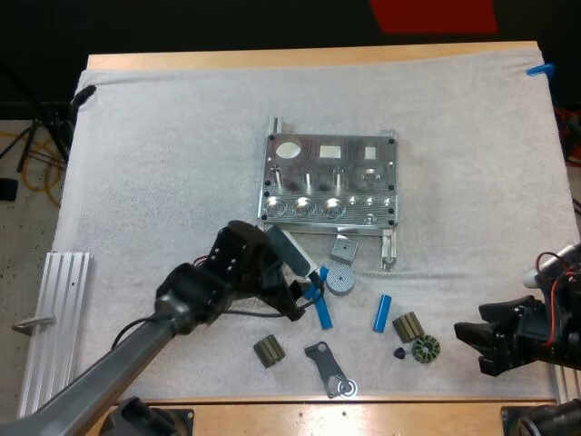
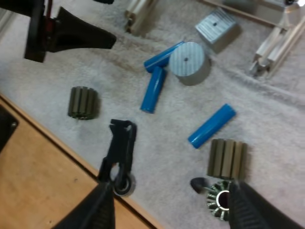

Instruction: Load cells from right to left

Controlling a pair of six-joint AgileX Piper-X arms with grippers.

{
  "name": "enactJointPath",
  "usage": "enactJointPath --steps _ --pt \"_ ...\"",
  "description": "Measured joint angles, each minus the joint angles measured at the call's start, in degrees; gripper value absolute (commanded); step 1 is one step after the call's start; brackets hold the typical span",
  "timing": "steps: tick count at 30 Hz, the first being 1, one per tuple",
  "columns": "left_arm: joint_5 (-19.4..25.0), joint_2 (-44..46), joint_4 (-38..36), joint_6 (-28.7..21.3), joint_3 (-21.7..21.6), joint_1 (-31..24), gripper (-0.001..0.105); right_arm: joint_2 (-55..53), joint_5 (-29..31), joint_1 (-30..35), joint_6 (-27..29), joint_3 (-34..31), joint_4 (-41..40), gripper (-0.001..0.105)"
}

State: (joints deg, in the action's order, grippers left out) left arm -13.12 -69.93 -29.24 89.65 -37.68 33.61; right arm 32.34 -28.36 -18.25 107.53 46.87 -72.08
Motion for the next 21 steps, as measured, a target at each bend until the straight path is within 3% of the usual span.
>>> enactJointPath --steps 14,21 --pt "1.67 -9.25 2.09 0.0 0.0 0.0 0.066 0.0 1.2 0.0 0.0 0.0 0.0 0.052" --pt "3.89 -12.42 3.91 0.0 0.0 4.03 0.066 0.0 1.22 0.0 0.0 0.0 0.34 0.052"
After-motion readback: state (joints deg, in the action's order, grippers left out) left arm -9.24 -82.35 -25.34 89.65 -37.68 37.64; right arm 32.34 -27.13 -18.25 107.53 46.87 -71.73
